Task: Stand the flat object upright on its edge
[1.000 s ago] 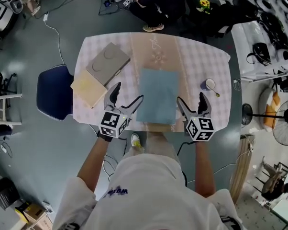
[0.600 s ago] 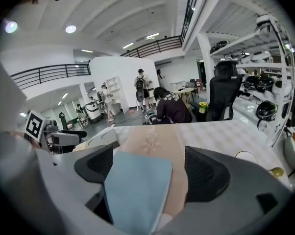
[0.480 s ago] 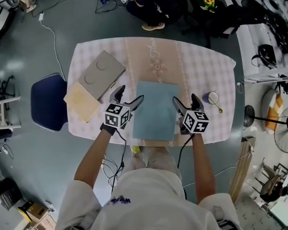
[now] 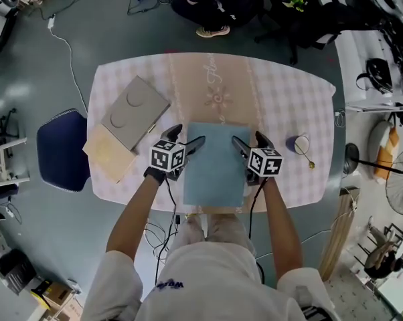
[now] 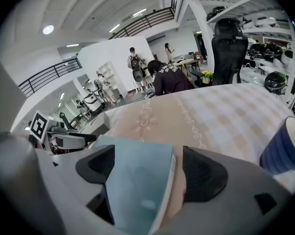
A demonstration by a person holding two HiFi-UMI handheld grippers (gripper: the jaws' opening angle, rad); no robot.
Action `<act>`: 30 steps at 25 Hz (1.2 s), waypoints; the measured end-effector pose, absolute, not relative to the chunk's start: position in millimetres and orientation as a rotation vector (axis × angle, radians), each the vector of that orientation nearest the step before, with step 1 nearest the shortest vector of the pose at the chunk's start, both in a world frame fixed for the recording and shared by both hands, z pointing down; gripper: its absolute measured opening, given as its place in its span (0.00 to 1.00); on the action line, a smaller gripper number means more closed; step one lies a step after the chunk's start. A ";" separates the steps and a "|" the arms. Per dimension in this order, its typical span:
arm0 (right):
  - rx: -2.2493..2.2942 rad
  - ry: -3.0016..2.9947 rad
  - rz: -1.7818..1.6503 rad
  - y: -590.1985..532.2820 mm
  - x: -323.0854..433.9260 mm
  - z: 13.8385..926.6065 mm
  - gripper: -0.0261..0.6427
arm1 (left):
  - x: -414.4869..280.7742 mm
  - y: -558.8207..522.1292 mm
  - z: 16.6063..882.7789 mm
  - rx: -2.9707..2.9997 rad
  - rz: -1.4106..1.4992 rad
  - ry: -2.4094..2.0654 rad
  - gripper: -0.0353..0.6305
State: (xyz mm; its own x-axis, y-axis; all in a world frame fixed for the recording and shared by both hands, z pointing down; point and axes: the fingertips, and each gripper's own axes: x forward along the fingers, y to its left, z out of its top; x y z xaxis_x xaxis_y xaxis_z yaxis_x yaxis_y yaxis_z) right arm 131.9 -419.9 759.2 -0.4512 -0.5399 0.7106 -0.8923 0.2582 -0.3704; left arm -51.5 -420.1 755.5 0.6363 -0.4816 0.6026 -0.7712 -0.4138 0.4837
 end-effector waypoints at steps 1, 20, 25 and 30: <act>1.289 -2.085 1.075 -420.1 131.2 763.1 0.69 | -49.5 -420.6 758.6 2.084 0.488 -0.967 0.69; 1.251 -2.105 0.996 -397.8 125.1 735.7 0.54 | -37.3 -405.6 737.9 2.167 0.564 -0.992 0.57; 1.296 -2.160 0.885 -378.4 124.0 691.7 0.53 | -41.3 -387.9 691.9 2.244 0.506 -1.056 0.55; 1.343 -2.207 0.816 -354.9 122.5 655.2 0.50 | -46.4 -363.5 654.5 2.298 0.449 -1.096 0.53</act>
